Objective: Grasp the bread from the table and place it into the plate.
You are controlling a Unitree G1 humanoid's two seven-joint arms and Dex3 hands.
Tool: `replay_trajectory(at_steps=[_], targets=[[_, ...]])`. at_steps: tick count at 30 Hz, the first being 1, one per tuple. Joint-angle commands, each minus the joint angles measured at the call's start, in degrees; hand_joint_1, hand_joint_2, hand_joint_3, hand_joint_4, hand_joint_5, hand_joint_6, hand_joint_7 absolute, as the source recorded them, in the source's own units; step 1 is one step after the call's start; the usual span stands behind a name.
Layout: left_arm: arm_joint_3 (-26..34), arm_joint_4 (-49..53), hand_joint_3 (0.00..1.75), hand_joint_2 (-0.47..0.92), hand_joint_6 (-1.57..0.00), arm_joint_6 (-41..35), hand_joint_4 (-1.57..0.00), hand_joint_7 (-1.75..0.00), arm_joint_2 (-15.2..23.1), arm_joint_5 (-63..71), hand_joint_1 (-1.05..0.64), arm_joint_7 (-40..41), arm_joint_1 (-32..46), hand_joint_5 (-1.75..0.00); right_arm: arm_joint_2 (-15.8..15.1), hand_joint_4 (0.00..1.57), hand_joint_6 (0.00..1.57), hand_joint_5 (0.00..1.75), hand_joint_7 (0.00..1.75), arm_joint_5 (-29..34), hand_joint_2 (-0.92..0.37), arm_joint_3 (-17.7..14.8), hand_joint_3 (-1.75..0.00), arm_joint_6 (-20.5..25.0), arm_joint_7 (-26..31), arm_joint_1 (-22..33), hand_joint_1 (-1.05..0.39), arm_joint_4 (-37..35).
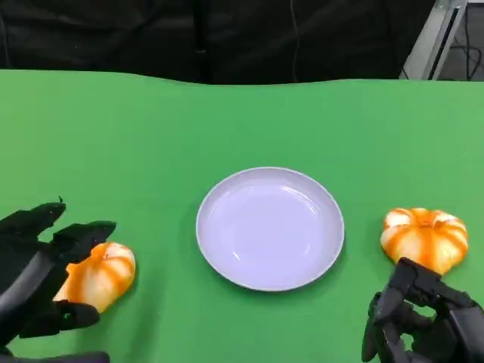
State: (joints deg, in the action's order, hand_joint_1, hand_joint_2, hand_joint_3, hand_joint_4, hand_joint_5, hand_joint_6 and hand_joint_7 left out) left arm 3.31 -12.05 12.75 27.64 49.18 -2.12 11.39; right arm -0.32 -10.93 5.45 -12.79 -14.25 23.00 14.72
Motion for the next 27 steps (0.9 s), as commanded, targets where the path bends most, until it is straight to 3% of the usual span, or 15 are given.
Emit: replay_trajectory(at_steps=[1, 18, 27], targets=[[-4.0, 8.8, 0.01, 0.91, -0.52, -3.1, -0.36, 0.00, 0.3, 1.3, -0.71, 0.9, -4.6, -0.01, -0.3, 0.85, 0.69, 1.75, 1.68, 0.3, -0.58, -0.1, -1.19, -0.8, 0.3, 0.3, -0.14, 0.4], [-10.7, 23.1, 0.09, 0.92, -0.50, -5.7, -0.36, -0.01, 0.7, -0.8, -0.74, 5.8, -10.6, -0.01, -0.2, 0.85, 0.69, 1.75, 1.68, 0.2, -0.58, -0.1, -1.19, -0.2, 0.4, 0.4, -0.13, 0.9], [-12.1, 24.0, 0.10, 0.92, -0.50, -6.3, -0.36, -0.01, 1.4, -1.5, -0.75, 6.7, -10.8, -0.01, -0.3, 0.85, 0.69, 1.75, 1.69, -0.1, -0.57, 0.0, -1.21, 0.2, 0.3, 0.4, -0.14, 1.0]])
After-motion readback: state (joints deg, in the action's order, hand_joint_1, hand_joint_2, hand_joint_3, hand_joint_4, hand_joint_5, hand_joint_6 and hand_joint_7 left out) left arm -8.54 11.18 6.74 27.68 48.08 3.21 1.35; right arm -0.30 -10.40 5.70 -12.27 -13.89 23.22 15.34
